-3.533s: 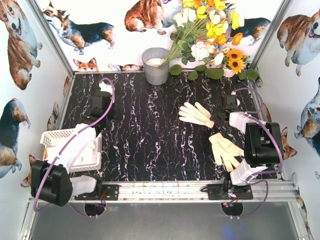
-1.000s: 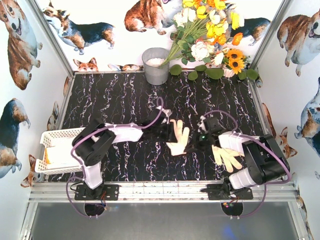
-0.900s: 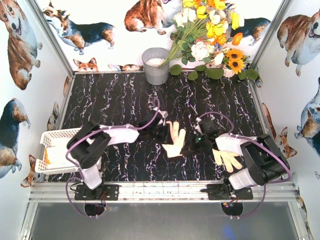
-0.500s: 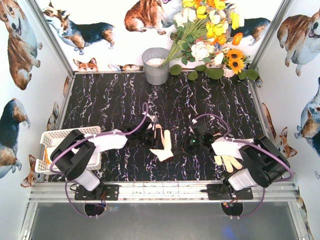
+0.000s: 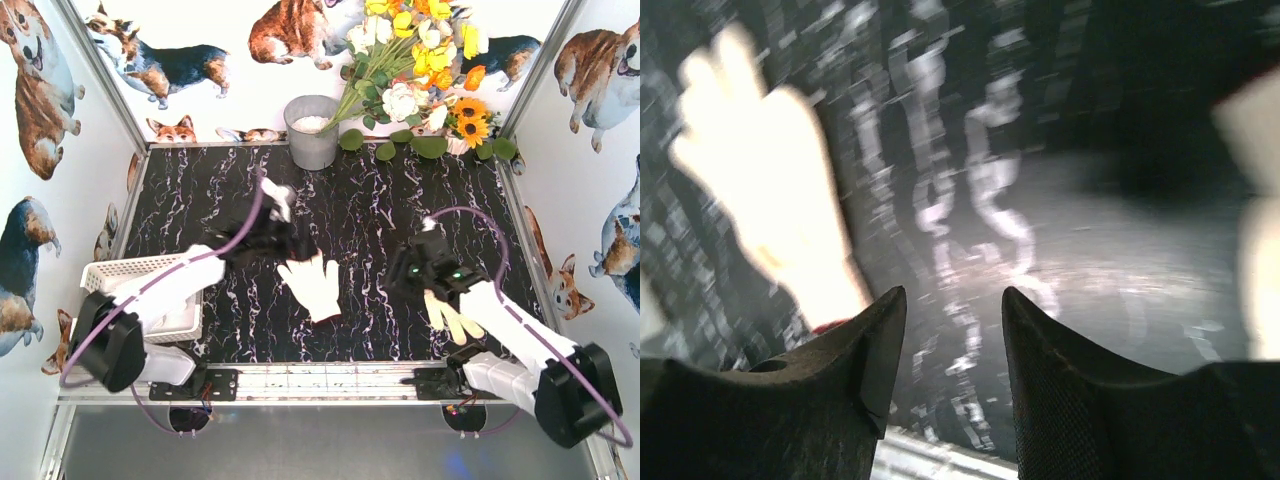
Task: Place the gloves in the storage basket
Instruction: Move the glove to the center of the board.
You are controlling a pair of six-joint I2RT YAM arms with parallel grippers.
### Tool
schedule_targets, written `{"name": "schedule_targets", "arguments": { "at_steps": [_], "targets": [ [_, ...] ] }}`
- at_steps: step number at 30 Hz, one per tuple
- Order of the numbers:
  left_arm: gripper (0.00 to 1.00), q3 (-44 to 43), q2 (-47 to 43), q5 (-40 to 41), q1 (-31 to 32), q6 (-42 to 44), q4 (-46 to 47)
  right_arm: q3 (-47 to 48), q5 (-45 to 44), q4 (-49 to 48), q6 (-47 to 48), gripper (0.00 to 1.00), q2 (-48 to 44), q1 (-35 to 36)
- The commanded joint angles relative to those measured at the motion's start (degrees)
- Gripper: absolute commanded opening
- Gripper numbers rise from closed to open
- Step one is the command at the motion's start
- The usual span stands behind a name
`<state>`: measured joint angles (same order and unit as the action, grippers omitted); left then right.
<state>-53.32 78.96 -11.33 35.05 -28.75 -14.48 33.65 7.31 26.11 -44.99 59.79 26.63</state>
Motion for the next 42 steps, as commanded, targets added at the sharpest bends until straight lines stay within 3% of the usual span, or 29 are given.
{"name": "schedule_targets", "arguments": {
  "at_steps": [1, 7, 12, 20, 27, 37, 42],
  "targets": [
    [0.88, -1.77, -5.68, 1.40, -8.83, 8.03, -6.38, 3.04, -11.21, 13.93, 5.03, 0.45, -2.07, -7.83],
    [0.96, -1.16, -12.42, 4.58, -22.43, 15.36, -7.19, 10.04, -22.74, 20.36, 10.27, 0.46, 4.54, -10.44],
    [0.96, 0.97, -14.62, 5.94, -29.87, 18.17, -6.09, 14.27, -22.55, 17.94, 12.04, 0.44, 13.62, -11.60],
    [0.96, 3.27, -16.36, 7.83, -30.52, 20.13, -5.07, 19.27, -24.06, 15.64, 14.63, 0.53, 25.23, -12.83],
    [0.97, 2.87, -16.62, 8.43, -30.56, 20.81, -5.27, 20.06, -20.35, 14.78, 13.79, 0.48, 31.24, -13.54],
    [0.97, 2.78, -16.41, 9.00, -30.54, 21.06, -5.39, 20.08, -17.49, 13.63, 16.35, 0.11, 30.79, -13.54],
    [0.97, 2.70, -16.03, 8.56, -30.54, 21.02, -5.30, 24.63, -11.50, 13.00, 26.11, 0.02, 27.78, -12.11]
  ]
}}
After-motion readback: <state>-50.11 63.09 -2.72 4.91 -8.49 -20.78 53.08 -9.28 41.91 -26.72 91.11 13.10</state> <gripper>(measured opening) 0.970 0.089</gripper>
